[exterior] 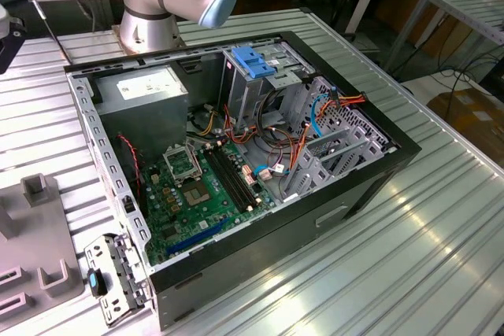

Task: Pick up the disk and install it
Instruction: 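Reach for the disk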

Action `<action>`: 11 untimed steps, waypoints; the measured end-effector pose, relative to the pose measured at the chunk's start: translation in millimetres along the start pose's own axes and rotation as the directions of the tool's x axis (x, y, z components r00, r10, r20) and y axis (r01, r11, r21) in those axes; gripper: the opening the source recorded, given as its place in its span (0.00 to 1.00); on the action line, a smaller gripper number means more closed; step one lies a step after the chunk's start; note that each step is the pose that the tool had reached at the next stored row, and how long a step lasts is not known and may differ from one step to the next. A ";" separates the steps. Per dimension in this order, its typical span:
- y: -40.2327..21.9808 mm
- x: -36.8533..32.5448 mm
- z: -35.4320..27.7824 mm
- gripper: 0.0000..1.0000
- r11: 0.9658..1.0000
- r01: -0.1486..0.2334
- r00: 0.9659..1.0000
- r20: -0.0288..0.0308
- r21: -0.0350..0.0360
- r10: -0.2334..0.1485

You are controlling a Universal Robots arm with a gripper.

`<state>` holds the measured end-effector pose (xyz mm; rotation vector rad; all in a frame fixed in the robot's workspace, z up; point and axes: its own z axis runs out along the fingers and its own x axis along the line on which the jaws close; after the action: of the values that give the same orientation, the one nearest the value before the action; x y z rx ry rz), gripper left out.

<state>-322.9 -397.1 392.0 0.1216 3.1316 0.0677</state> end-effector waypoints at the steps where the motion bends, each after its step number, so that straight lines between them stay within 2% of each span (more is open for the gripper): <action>1: 0.3 2.1 0.2 0.11 1.000 0.000 1.000 -0.004 0.000 0.000; 6: 2.3 13.2 1.9 0.11 1.000 -0.002 1.000 -0.022 0.002 0.002; 9: 2.7 21.7 2.7 0.11 1.000 -0.002 1.000 -0.026 0.002 0.002; 11: 2.3 27.4 3.0 0.11 1.000 -0.002 1.000 -0.026 0.002 0.002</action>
<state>-350.0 -392.6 388.9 0.1246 3.1578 0.0667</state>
